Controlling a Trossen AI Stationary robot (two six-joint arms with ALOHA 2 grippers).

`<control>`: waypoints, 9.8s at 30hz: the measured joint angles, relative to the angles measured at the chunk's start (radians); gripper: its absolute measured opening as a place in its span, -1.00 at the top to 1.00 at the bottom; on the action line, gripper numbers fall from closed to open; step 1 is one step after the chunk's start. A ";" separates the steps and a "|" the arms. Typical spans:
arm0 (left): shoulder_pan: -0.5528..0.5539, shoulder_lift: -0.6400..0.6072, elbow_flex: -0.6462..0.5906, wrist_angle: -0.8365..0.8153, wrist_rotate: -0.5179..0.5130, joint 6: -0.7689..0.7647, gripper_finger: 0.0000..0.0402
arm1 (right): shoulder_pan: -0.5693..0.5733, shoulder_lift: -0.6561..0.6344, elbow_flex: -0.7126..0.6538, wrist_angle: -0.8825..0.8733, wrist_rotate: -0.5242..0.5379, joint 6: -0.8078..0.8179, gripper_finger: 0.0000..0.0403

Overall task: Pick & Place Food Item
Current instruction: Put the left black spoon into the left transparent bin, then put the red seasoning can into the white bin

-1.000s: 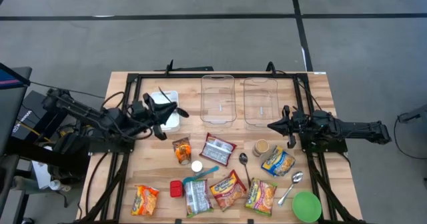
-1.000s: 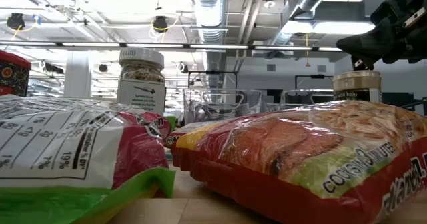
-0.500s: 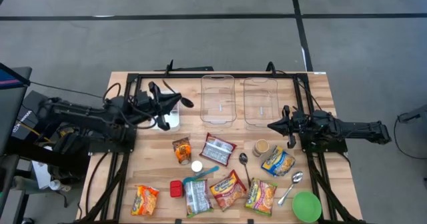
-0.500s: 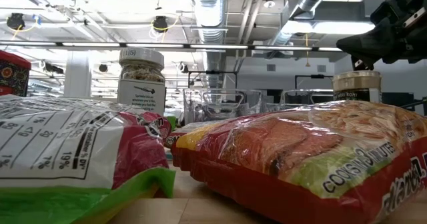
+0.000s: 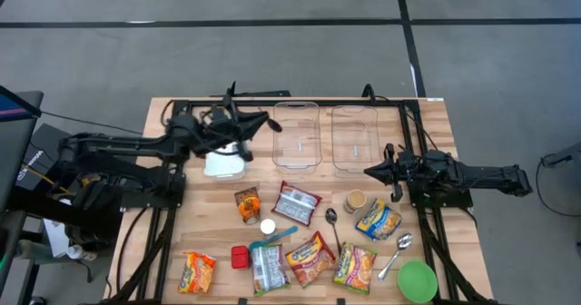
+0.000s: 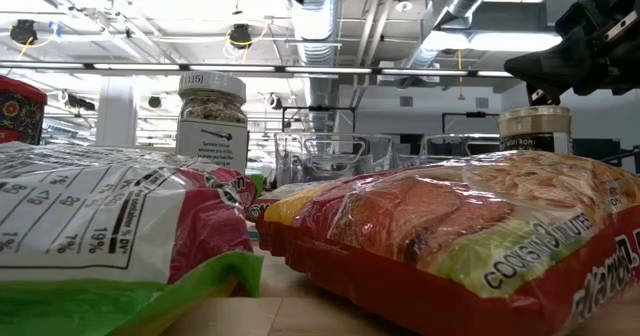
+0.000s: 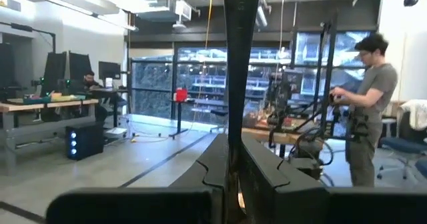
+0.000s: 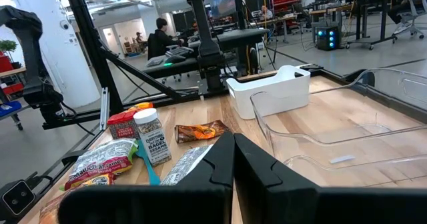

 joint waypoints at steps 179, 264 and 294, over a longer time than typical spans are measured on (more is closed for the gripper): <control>-0.052 0.037 0.292 -0.828 0.252 -0.392 0.58 | 0.000 0.000 0.000 0.000 0.000 0.000 1.00; -0.902 0.298 0.145 -0.128 -0.248 -1.012 1.00 | -0.021 0.000 0.000 0.003 0.026 0.000 1.00; -0.900 0.370 0.405 -1.376 -0.108 -1.622 1.00 | -0.021 0.000 0.000 0.003 0.026 0.000 1.00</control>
